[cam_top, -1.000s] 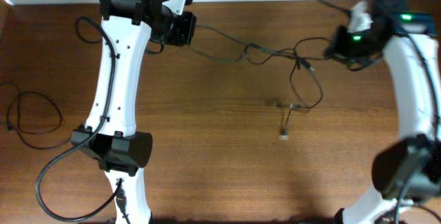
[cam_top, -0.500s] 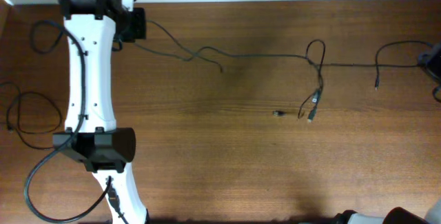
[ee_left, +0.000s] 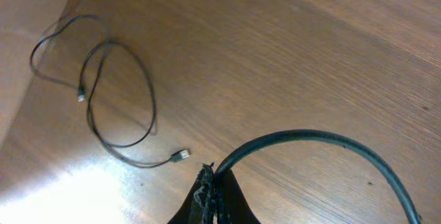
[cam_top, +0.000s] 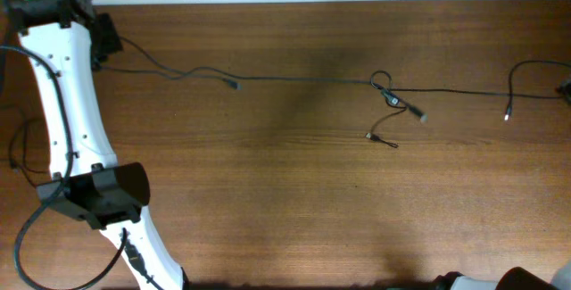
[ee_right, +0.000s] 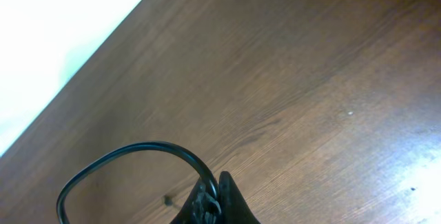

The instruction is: Untangle cables

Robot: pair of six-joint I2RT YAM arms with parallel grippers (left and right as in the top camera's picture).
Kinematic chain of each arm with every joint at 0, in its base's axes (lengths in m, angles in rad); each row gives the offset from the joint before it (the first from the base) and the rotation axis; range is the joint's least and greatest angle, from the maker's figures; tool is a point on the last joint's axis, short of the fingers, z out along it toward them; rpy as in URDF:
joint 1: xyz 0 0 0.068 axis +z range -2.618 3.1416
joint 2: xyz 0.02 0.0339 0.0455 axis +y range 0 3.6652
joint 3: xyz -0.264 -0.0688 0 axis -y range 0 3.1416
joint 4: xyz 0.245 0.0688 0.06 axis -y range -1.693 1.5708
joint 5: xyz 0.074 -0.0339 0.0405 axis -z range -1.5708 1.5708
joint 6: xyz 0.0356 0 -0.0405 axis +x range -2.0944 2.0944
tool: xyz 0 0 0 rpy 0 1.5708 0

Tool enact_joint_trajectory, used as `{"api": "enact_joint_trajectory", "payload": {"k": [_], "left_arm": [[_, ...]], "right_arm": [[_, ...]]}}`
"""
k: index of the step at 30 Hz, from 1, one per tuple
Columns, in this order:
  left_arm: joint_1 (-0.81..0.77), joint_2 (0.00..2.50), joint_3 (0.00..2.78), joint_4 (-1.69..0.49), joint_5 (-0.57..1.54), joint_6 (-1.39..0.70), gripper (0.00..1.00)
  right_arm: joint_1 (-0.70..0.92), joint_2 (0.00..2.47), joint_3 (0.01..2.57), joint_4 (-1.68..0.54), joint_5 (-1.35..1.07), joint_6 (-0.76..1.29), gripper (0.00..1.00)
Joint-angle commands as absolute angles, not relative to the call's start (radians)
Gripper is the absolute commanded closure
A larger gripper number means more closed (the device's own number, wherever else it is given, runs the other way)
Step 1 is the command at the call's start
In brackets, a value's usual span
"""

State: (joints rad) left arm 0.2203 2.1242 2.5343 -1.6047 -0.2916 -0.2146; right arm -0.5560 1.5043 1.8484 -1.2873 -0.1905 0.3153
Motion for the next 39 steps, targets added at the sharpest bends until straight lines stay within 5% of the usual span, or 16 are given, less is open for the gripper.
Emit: {"api": "enact_joint_trajectory", "payload": {"k": [1, 8, 18, 25, 34, 39], "left_arm": [[0.306, 2.111, 2.55, -1.603, -0.375, -0.263, 1.0], [0.412, 2.111, 2.55, -1.61, -0.293, -0.306, 1.0], [0.342, 2.059, 2.56, -1.544, -0.028, -0.099, 1.0], [0.336, 1.898, 2.583, -1.112, 0.039, -0.099, 1.0], [0.338, 1.979, 2.583, -0.663, -0.531, -0.099, 1.0], [0.387, 2.075, 2.577, -0.725, -0.565, -0.099, 1.0]], "right_arm": [[-0.636, 1.508, 1.85, -1.287, -0.124, 0.324, 0.96], [-0.735, 1.574, 1.85, -1.291, -0.345, 0.283, 0.96], [-0.6, 1.577, 1.85, -1.277, -0.412, 0.197, 0.96], [-0.529, 1.577, 1.85, -1.268, -0.406, 0.187, 0.96], [-0.523, 1.577, 1.85, -1.288, -0.399, 0.186, 0.96], [-0.523, 1.577, 1.85, -1.299, -0.381, 0.187, 0.96]]}}
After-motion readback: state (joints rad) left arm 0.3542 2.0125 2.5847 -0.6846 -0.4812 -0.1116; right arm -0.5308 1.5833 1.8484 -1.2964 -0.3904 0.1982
